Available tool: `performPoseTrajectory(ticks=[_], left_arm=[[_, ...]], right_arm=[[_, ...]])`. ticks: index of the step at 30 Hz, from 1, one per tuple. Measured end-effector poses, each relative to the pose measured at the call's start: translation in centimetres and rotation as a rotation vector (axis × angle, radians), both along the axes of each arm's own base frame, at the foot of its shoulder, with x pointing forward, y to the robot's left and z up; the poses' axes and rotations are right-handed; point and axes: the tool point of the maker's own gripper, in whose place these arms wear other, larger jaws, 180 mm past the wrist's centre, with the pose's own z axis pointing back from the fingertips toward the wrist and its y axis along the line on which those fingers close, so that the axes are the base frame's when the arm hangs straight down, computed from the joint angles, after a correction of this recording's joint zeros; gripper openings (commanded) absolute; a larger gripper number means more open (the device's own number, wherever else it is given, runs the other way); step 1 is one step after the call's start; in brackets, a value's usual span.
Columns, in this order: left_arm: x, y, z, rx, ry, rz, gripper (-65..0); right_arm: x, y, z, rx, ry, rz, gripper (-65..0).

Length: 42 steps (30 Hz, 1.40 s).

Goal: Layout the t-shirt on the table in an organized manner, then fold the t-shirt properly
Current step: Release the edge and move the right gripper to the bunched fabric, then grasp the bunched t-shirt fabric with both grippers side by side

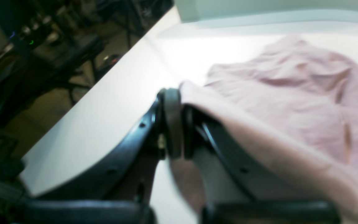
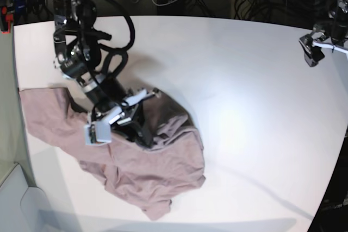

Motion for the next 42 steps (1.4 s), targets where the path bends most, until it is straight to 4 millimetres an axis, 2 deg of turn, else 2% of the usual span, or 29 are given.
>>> performPoseTrajectory(ticks=[3, 5, 7, 11, 14, 18, 21, 23, 27, 28, 34, 42], left_arm=[[0.4, -0.1, 0.2, -0.003, -0.015, -0.002, 0.0], [0.4, -0.4, 0.0, -0.01, -0.011, -0.006, 0.0], [1.7, -2.0, -0.2, -0.043, -0.03, -0.03, 0.0], [5.6, -8.3, -0.1, -0.153, -0.1, -0.18, 0.0], [7.0, -12.8, -0.7, -0.201, -0.091, -0.295, 0.0], [9.0, -18.0, -0.2, -0.231, -0.11, -0.453, 0.0], [8.7, -21.0, -1.8, -0.232, -0.053, -0.536, 0.0], [8.1, -23.1, -2.8, -0.218, -0.006, -0.619, 0.0], [7.8, -27.0, -2.4, -0.146, -0.029, -0.841, 0.0], [7.6, -27.7, -2.5, -0.14, -0.031, -0.87, 0.0], [7.8, -28.4, -2.7, -0.081, -0.014, -0.888, 0.0], [9.9, -30.3, -0.8, -0.001, -0.081, -0.954, 0.0]], right_arm=[[1.1, -2.0, -2.0, -0.002, 0.053, -0.067, -65.0], [1.3, -2.6, -3.4, -0.008, 0.091, -0.082, -65.0], [1.1, -2.4, -4.1, -0.013, 0.116, -0.076, -65.0], [-0.1, -1.0, -4.9, -0.001, 0.133, -0.042, -65.0], [-1.7, 1.1, -5.6, -0.002, 0.164, 0.02, -65.0], [-2.9, 2.5, -4.7, 0.009, 0.144, 0.059, -65.0], [-3.6, 4.1, -3.9, 0.023, 0.13, 0.107, -65.0], [-3.6, 4.5, -3.3, 0.038, 0.118, 0.107, -65.0], [-3.6, 4.9, -1.8, 0.063, 0.082, 0.106, -65.0], [-3.6, 4.9, -1.6, 0.064, 0.078, 0.107, -65.0], [-3.6, 4.8, -1.6, 0.063, 0.077, 0.107, -65.0], [-4.2, 4.9, -2.3, 0.062, 0.1, 0.108, -65.0]])
